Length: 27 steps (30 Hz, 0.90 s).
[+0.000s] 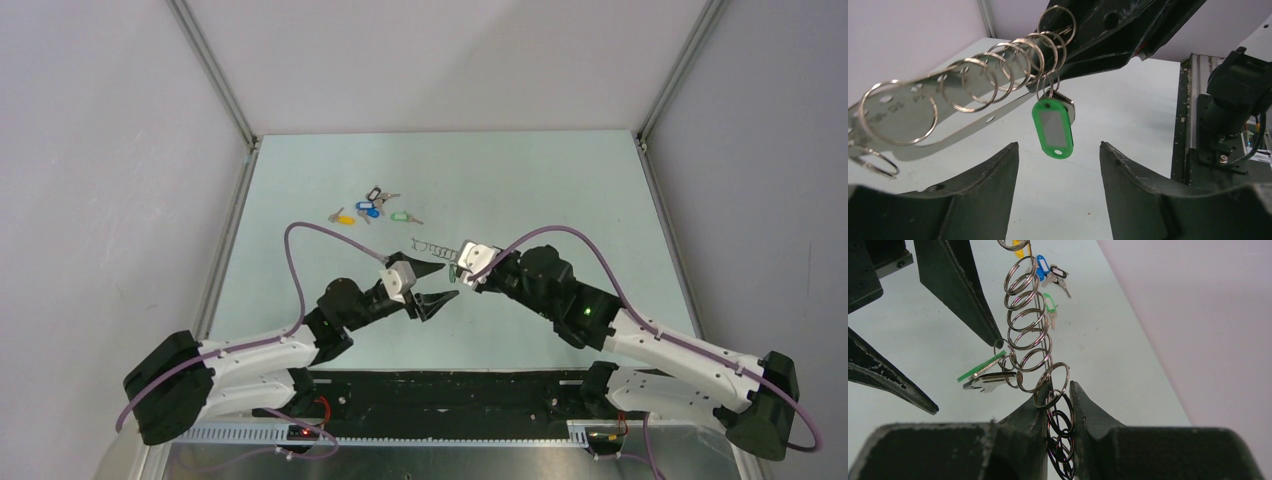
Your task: Remove the keys from the keyring
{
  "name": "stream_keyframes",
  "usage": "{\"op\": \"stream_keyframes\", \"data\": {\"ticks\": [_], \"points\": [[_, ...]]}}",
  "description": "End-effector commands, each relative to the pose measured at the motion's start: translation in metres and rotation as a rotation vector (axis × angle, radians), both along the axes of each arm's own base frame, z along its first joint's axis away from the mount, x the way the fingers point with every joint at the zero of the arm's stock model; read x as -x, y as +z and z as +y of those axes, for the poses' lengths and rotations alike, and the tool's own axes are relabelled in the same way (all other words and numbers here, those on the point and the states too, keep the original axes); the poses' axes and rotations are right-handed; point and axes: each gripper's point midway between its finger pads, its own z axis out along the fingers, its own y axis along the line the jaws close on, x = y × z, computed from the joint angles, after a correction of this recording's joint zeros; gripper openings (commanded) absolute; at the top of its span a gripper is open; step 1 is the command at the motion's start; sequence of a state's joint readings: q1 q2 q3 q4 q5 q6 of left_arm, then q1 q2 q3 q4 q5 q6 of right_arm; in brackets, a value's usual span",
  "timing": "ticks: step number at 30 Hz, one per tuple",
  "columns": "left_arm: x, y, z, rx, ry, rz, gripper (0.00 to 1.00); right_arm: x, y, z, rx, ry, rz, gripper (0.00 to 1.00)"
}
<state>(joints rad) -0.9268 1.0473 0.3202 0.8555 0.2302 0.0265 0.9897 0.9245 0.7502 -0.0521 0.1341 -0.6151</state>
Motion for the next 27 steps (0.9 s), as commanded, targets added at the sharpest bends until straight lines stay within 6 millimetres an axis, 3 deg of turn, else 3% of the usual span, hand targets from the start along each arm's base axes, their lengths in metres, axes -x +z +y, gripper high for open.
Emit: {"op": "stream_keyframes", "data": {"ticks": [1,4,8,18,22,27], "points": [[0.003,0.026,-0.002,0.059,-0.026,-0.074,0.64,-0.002,0.026,0.013,-0.082,0.012,-0.064,0.00],[0.003,0.026,-0.002,0.061,-0.025,-0.075,0.63,-0.001,0.026,0.017,-0.086,0.020,-0.067,0.00],[0.006,0.028,-0.002,0.062,-0.038,-0.087,0.48,0.001,0.024,0.021,-0.087,0.029,-0.061,0.00],[0.005,0.029,0.001,0.067,-0.024,-0.096,0.48,0.002,0.017,0.024,-0.072,0.034,-0.042,0.00],[0.008,0.030,0.002,0.065,-0.034,-0.112,0.34,0.000,0.013,0.023,-0.064,0.020,-0.031,0.00],[0.011,0.030,-0.001,0.064,-0.057,-0.111,0.27,-0.004,0.009,0.019,-0.054,-0.014,-0.023,0.00]]}}
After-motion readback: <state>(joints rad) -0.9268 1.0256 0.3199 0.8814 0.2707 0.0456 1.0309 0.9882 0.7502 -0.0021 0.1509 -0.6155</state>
